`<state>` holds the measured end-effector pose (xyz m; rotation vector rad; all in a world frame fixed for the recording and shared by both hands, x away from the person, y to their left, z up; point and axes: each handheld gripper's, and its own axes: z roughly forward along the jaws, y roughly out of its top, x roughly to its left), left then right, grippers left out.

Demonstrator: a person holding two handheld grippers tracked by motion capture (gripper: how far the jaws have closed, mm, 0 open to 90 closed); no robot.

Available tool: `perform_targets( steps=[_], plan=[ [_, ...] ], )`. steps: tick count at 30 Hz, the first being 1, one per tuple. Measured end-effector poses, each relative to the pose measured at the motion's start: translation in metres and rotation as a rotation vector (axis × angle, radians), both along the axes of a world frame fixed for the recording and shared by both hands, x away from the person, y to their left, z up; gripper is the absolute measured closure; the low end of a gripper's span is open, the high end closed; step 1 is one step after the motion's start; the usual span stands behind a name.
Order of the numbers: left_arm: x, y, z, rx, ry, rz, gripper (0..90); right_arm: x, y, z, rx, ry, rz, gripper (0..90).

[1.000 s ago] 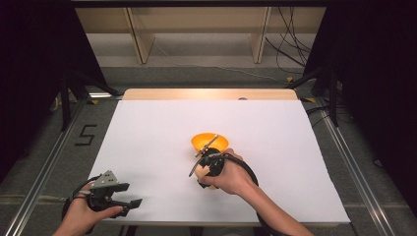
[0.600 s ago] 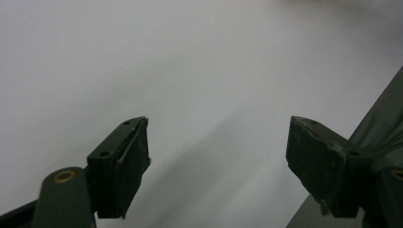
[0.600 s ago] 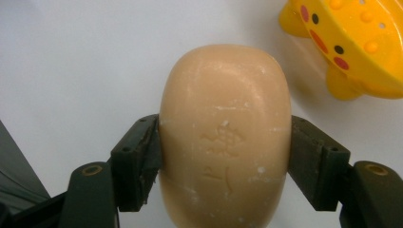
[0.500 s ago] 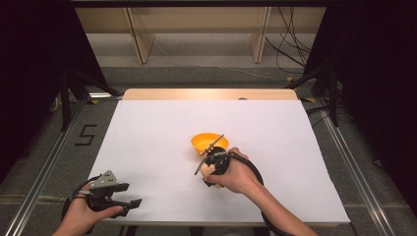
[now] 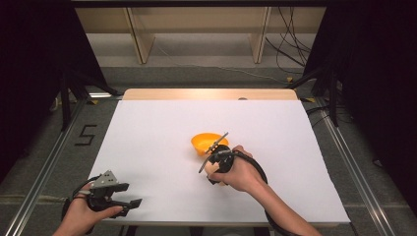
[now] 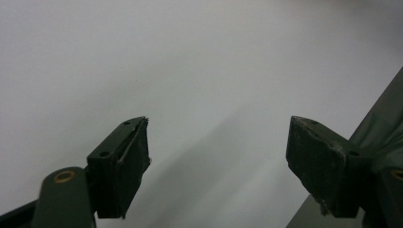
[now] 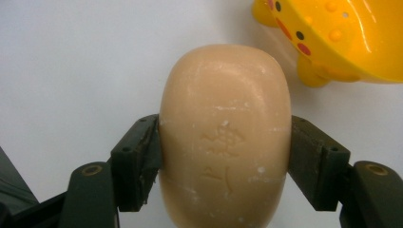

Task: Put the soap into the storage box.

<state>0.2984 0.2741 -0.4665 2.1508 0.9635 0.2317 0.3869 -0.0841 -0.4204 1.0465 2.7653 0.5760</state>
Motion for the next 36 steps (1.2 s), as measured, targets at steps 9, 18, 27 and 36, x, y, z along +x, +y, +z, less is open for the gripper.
perform_targets(
  steps=[9, 18, 27, 36],
  plan=[
    [0.000, 0.000, 0.000, 0.000, -0.002, 0.001, 22.1, 0.002, -0.008, 0.002, -0.009, -0.006, -0.015, 33.5],
    [0.000, 0.000, 0.000, 0.000, -0.002, 0.002, 22.1, 0.006, -0.017, 0.002, -0.020, -0.007, -0.017, 33.5],
    [0.000, 0.000, 0.000, -0.001, -0.003, 0.001, 22.1, 0.009, -0.023, 0.005, -0.048, -0.022, 0.000, 33.5],
    [0.000, 0.000, 0.000, -0.003, -0.002, 0.002, 22.1, 0.015, -0.028, 0.007, -0.076, -0.030, 0.018, 33.5]
  ],
)
